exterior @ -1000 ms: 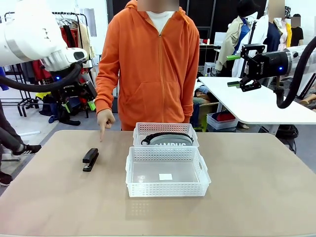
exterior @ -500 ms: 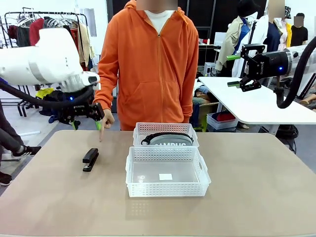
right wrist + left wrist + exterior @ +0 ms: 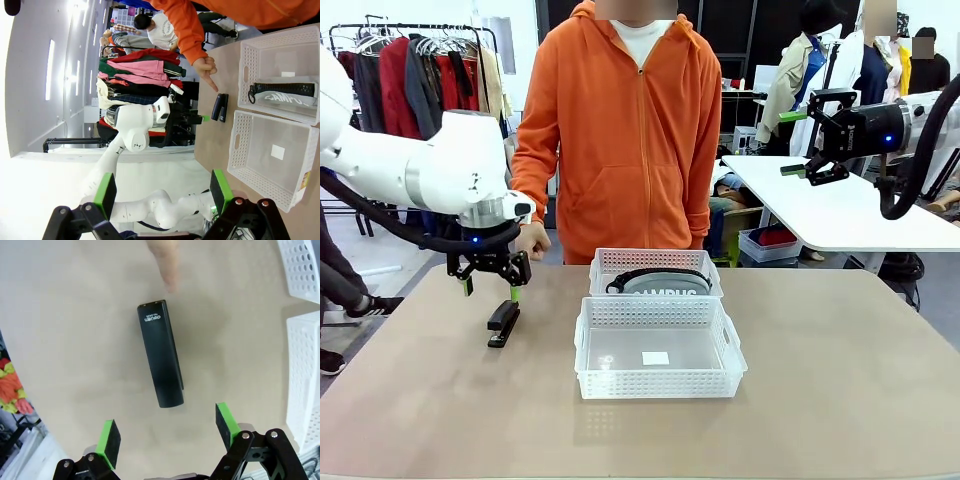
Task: Distribute items into two baskets.
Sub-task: Pick up the Stapler that the person points to.
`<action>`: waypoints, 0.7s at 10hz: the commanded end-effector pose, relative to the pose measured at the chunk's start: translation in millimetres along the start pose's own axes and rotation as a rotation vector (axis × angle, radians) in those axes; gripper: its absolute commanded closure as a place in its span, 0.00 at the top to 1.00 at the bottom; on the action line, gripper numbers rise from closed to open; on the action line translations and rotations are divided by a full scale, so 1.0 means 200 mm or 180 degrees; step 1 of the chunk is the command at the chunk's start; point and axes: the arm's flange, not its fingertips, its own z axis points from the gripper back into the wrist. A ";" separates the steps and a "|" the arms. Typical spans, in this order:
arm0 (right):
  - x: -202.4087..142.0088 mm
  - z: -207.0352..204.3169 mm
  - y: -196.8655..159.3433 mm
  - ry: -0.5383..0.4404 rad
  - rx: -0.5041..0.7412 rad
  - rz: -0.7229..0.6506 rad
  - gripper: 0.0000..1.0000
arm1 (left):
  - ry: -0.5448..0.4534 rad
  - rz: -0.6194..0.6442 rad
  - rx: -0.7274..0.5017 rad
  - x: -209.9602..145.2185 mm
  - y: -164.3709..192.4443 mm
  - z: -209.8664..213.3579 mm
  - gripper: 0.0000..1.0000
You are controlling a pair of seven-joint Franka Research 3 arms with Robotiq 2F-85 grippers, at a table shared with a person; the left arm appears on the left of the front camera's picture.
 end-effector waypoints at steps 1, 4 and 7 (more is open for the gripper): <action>0.01 0.00 0.02 -0.0019 -0.0009 -0.0010 1.00 | -0.0069 0.0105 -0.0016 -0.01 0.00 0.01 1.00; 0.01 0.00 0.02 -0.0019 -0.0009 -0.0010 1.00 | 0.0000 0.0000 0.0000 0.00 0.00 0.00 1.00; 0.01 0.00 0.02 -0.0019 -0.0009 -0.0010 1.00 | 0.0057 0.0058 -0.0075 0.02 0.02 -0.04 1.00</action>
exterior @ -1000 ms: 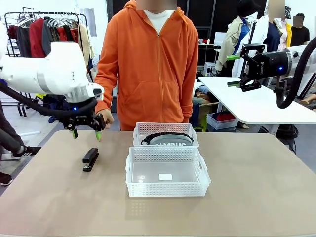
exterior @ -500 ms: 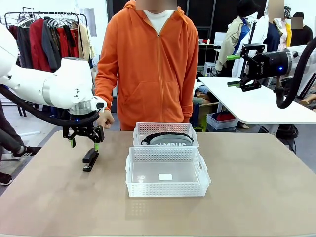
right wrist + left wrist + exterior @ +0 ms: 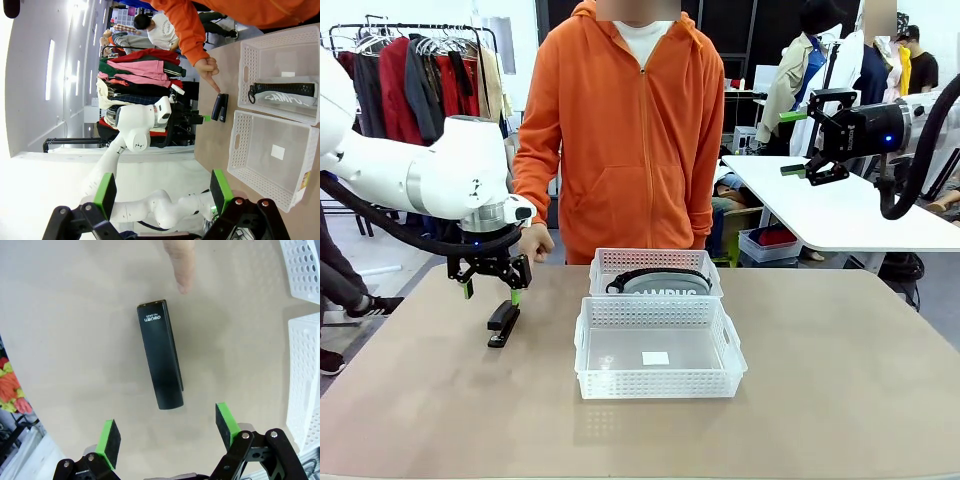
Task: Distribute items into two baskets.
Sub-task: Pick up the Stapler that the person points to.
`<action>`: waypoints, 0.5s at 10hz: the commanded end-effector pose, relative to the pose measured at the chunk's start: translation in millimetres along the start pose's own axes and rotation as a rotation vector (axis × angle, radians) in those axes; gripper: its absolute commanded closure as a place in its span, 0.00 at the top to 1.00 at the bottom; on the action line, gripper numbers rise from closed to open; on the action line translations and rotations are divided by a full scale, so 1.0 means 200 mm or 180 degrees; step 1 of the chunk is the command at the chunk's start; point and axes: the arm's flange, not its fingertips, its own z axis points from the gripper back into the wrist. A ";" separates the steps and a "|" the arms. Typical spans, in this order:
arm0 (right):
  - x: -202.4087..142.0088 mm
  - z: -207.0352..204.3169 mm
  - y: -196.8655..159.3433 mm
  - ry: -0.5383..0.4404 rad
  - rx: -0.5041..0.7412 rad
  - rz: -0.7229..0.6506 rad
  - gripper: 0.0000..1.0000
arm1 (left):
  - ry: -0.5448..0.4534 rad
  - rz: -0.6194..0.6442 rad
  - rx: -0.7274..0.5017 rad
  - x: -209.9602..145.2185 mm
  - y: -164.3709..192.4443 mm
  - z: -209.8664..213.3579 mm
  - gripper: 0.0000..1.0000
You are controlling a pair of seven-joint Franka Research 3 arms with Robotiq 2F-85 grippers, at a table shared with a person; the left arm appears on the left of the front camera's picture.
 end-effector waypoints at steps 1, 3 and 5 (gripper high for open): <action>0.01 0.00 0.02 -0.0019 -0.0010 -0.0010 1.00 | 0.0092 0.0064 -0.0106 0.01 0.01 -0.07 1.00; 0.01 0.00 0.02 -0.0019 -0.0010 -0.0010 1.00 | 0.0140 0.0145 -0.0163 0.01 0.02 -0.19 1.00; 0.01 0.00 0.02 -0.0019 -0.0010 -0.0010 1.00 | 0.0125 0.0197 -0.0167 0.03 0.06 -0.28 1.00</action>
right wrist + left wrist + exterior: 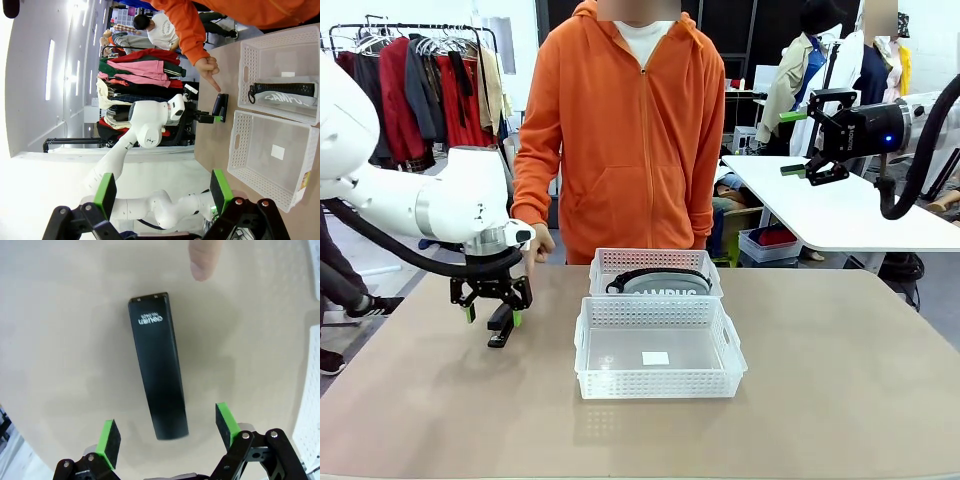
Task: Distribute items into two baskets.
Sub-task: Pick up the Stapler that the person points to.
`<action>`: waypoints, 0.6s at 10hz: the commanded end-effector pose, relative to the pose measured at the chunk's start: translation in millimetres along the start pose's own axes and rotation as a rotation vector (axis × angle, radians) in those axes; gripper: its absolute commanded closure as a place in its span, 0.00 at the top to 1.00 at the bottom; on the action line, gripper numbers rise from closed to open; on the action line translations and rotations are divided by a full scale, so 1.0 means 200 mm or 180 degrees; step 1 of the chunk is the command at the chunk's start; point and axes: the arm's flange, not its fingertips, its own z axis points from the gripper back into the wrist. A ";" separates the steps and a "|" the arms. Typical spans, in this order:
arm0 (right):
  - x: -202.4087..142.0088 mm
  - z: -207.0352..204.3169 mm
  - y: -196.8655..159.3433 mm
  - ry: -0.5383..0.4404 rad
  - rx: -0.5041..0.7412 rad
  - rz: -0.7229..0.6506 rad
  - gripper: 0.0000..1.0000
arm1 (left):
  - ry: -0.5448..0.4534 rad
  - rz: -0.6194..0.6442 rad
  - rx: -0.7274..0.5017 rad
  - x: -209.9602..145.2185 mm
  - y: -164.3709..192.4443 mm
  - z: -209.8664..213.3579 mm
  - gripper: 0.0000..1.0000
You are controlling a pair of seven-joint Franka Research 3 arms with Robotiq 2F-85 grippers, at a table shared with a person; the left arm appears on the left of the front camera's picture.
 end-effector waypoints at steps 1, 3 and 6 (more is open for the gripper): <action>0.01 0.00 0.02 -0.0019 -0.0009 -0.0010 1.00 | -0.0108 0.0111 -0.0038 0.01 0.03 -0.04 1.00; 0.01 0.00 0.02 -0.0019 -0.0009 -0.0010 1.00 | -0.0160 0.0161 0.0042 0.05 0.05 -0.06 0.65; 0.01 0.00 0.02 -0.0019 -0.0009 -0.0010 1.00 | -0.0198 0.0187 0.0110 0.07 0.03 -0.04 0.06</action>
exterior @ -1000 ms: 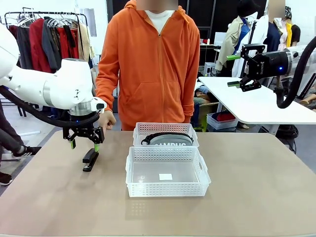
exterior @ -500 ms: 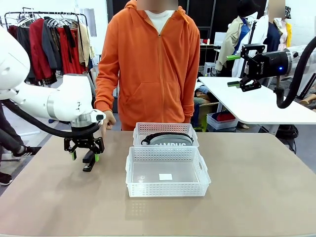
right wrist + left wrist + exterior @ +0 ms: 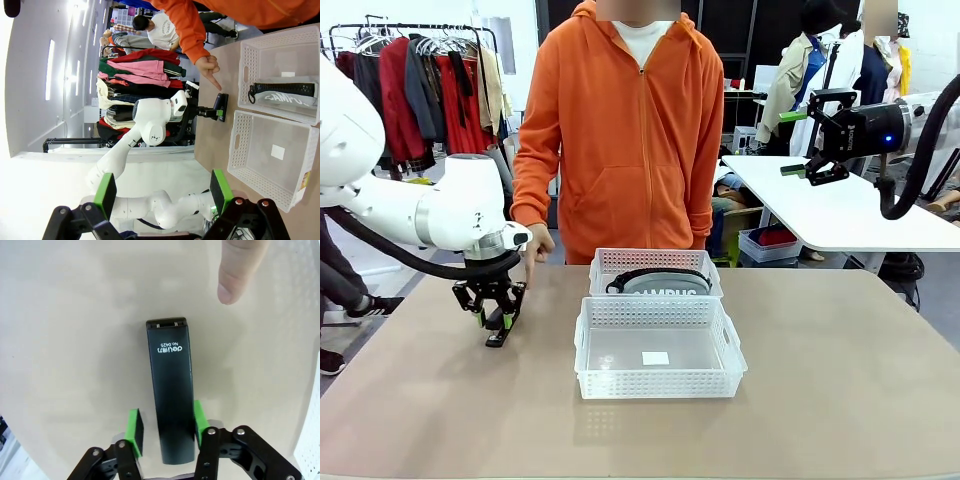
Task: Distribute items into two baskets.
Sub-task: Pick up the Stapler that the person points to.
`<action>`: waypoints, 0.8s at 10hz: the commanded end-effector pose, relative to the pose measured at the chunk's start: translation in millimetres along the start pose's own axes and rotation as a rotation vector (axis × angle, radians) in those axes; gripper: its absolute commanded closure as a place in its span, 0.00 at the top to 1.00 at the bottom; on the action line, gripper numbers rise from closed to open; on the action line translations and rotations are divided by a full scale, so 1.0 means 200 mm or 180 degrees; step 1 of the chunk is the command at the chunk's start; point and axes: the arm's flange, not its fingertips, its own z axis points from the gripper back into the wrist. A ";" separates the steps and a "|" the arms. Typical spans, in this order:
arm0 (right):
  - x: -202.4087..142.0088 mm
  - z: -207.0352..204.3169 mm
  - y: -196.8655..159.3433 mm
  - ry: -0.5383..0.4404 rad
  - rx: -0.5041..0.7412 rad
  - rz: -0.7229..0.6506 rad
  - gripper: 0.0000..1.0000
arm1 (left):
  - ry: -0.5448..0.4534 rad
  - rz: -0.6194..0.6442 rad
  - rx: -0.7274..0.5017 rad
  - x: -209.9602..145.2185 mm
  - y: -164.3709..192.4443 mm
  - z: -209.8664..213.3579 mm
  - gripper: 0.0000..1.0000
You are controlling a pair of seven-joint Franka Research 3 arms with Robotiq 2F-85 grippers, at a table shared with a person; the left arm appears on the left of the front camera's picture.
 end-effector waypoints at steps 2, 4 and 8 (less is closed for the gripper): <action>0.01 0.00 0.02 -0.0019 -0.0009 -0.0010 1.00 | -0.0033 0.0086 0.0158 0.01 0.00 0.01 0.00; 0.01 0.00 0.02 -0.0019 -0.0009 -0.0010 1.00 | -0.0038 0.0126 0.0186 0.00 -0.03 0.03 0.00; 0.01 0.00 0.02 -0.0019 -0.0009 -0.0010 1.00 | -0.0142 0.0152 0.0061 -0.12 -0.05 0.27 0.00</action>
